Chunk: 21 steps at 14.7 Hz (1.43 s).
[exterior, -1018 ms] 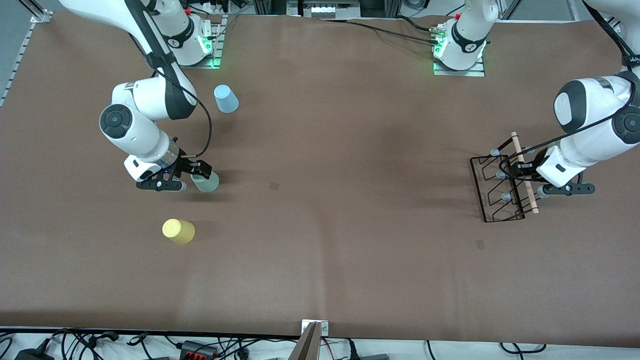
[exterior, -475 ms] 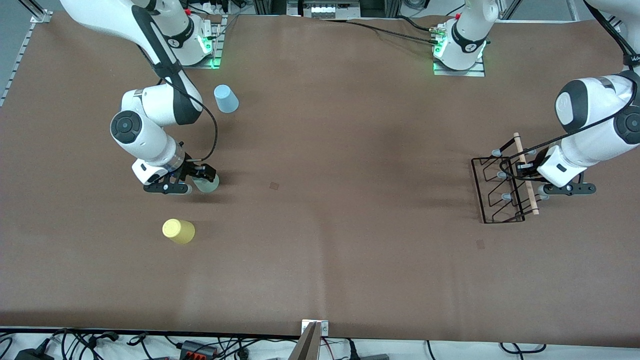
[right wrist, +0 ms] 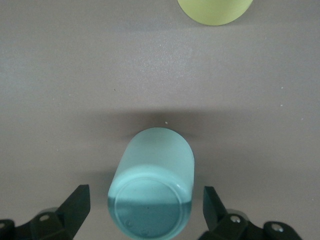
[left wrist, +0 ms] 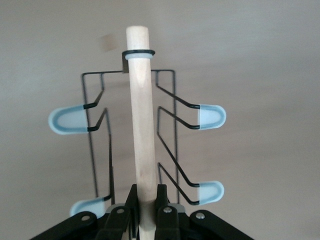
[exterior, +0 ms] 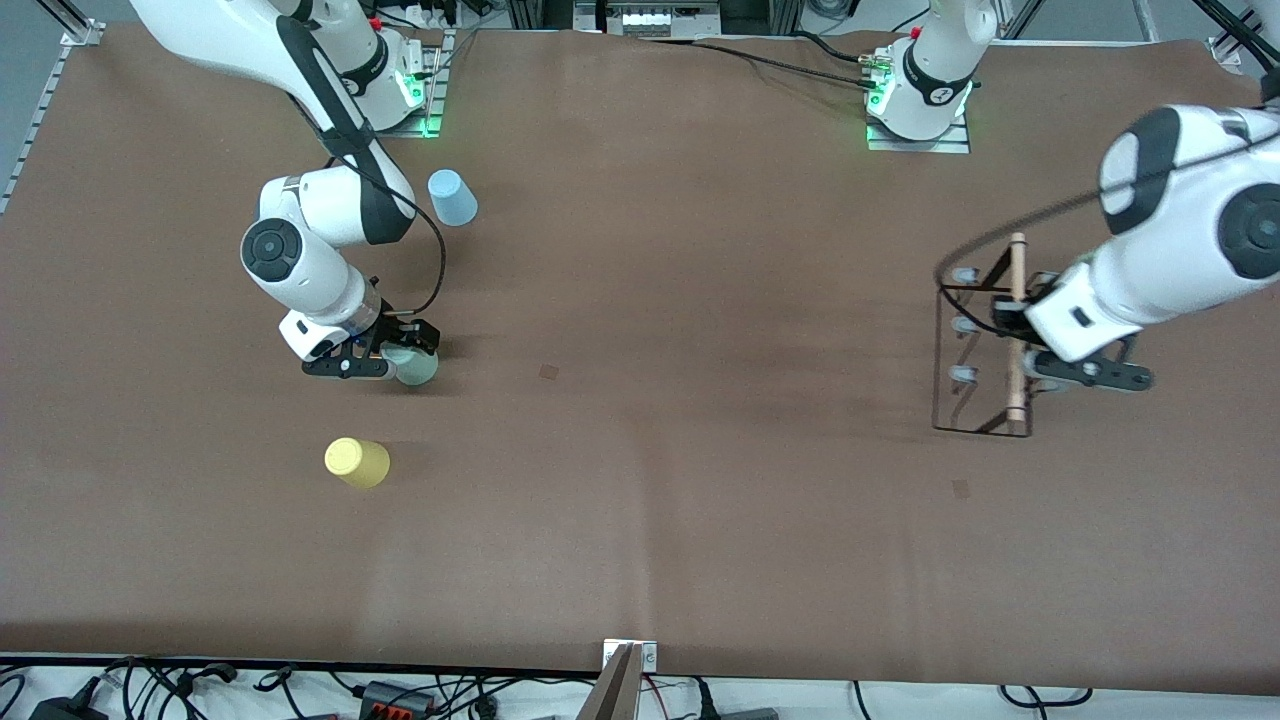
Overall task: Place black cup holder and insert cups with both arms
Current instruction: 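Carry the wire rack by its handle to the table middle with the left gripper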
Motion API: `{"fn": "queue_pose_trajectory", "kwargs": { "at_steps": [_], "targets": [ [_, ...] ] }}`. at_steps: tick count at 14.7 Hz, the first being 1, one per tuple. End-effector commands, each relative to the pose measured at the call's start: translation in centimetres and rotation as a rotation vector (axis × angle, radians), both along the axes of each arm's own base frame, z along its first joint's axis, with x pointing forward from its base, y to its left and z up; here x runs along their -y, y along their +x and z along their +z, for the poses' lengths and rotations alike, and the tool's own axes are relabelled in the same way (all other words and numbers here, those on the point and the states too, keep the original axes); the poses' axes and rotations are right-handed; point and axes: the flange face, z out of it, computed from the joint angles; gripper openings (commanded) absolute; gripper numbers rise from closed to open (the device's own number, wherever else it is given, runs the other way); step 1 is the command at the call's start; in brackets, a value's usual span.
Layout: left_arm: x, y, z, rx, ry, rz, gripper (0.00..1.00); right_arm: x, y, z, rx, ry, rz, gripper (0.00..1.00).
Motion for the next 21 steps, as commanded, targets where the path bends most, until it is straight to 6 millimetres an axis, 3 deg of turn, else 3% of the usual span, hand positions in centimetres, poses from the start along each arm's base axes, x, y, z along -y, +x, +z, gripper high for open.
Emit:
{"fn": "queue_pose_trajectory", "kwargs": {
  "at_steps": [1, 6, 8, 9, 12, 15, 18, 21],
  "targets": [
    [9.1, -0.4, 0.2, -0.028, -0.034, -0.024, 0.02, 0.0, -0.3, 0.1, 0.023, 0.0, 0.015, 1.0],
    [27.9, -4.8, -4.1, -0.031, -0.024, 0.133, 0.02, 0.0, -0.2, -0.5, 0.031, 0.001, 0.014, 1.0],
    [32.0, -6.0, -5.6, 0.003, -0.044, 0.197, 0.02, 0.0, -0.2, -0.5, 0.029, 0.0, 0.017, 0.96],
    [33.8, -6.9, -6.1, 0.011, -0.058, 0.194, 0.02, 0.0, -0.2, -0.5, 0.031, 0.001, 0.017, 0.87],
    [36.7, -8.9, -6.8, 0.009, -0.075, 0.167, 0.02, 0.1, -0.1, -0.3, 0.034, 0.001, 0.014, 0.78],
    [39.1, -10.3, -8.5, 0.014, -0.078, 0.195, 0.02, 0.1, 0.1, -0.2, 0.038, 0.003, 0.011, 0.53],
    [39.3, -10.3, -9.7, 0.003, -0.072, 0.198, 0.02, 0.1, 0.5, 0.8, 0.053, 0.007, 0.017, 0.3],
    [39.4, -10.4, -10.0, -0.001, -0.069, 0.197, 0.02, 0.1, 0.8, 4.3, 0.084, 0.013, 0.032, 0.24]
  ]
}}
